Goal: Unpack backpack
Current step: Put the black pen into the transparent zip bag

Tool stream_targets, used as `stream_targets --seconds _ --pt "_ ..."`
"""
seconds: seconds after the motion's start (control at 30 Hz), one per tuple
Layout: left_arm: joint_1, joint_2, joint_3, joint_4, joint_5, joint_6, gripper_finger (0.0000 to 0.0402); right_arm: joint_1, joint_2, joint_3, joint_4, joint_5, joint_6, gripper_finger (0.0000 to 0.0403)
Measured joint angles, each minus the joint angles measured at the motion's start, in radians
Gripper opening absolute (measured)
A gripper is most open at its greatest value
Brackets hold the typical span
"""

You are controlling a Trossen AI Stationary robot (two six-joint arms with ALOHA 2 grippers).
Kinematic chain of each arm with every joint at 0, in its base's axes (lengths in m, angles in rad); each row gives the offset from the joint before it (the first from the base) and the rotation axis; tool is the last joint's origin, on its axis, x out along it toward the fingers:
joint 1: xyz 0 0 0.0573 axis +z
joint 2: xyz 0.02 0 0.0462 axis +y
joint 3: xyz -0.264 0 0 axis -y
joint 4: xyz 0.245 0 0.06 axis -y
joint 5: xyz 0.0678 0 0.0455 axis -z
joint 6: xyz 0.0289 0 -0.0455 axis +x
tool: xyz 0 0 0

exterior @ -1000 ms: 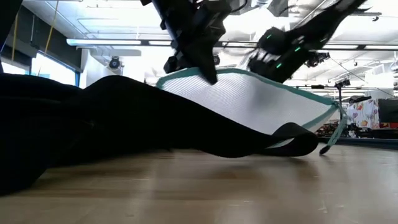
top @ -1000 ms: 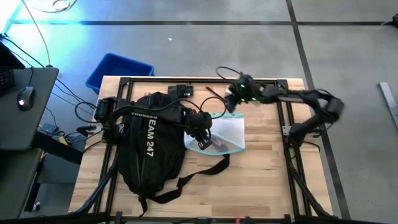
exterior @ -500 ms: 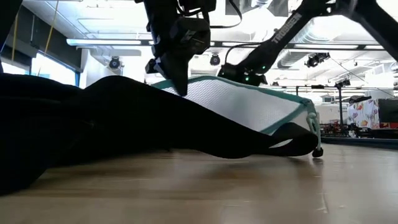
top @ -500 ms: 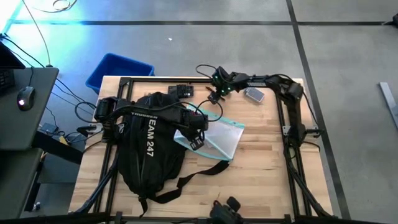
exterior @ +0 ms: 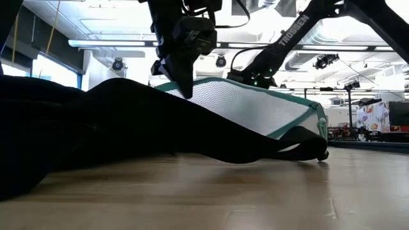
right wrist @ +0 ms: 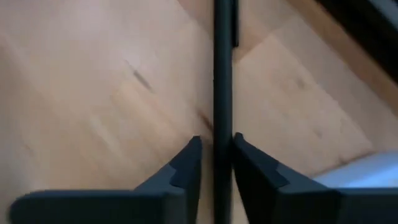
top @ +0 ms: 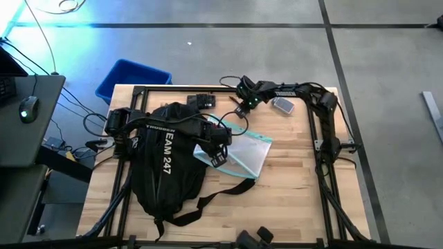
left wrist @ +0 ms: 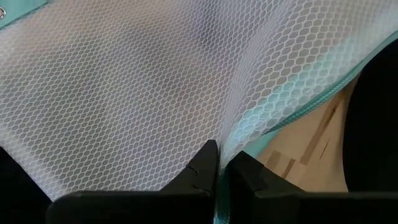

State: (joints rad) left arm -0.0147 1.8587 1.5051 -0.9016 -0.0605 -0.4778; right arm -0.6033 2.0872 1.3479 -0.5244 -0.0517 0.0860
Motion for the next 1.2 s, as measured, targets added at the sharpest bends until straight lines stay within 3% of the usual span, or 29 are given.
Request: stream_targets --seconds 0.1,0.5,0.67,0.83,0.97,1.1,1.2 --pt "0.000 0.000 0.000 0.000 0.000 0.000 0.0000 0.021 0.000 0.000 -0.058 -0.007 -0.002 0.0012" --pt "0.000 0.000 0.000 0.002 -0.031 -0.017 0.0000 0.139 -0.120 -0.021 -0.346 -0.044 -0.066 0.0001" --pt "0.000 0.000 0.000 0.016 -0.043 -0.018 0.0000 0.165 -0.215 -0.095 -0.324 -0.055 -0.090 0.0003" --pt "0.000 0.000 0.000 0.028 -0.051 -0.018 0.0000 0.189 -0.353 -0.307 -0.167 -0.107 0.012 0.0003" --pt "0.000 0.000 0.000 0.036 -0.051 -0.017 0.0000 0.215 -0.495 -0.474 -0.050 -0.068 0.078 0.0002" --pt "0.002 0.000 0.000 0.037 -0.050 -0.008 0.0000 0.214 -0.669 -0.655 0.253 -0.105 0.124 0.0001" --pt "0.001 0.000 0.000 0.035 -0.031 0.000 0.0000 0.177 -0.807 -0.854 0.609 -0.133 0.182 0.0000"
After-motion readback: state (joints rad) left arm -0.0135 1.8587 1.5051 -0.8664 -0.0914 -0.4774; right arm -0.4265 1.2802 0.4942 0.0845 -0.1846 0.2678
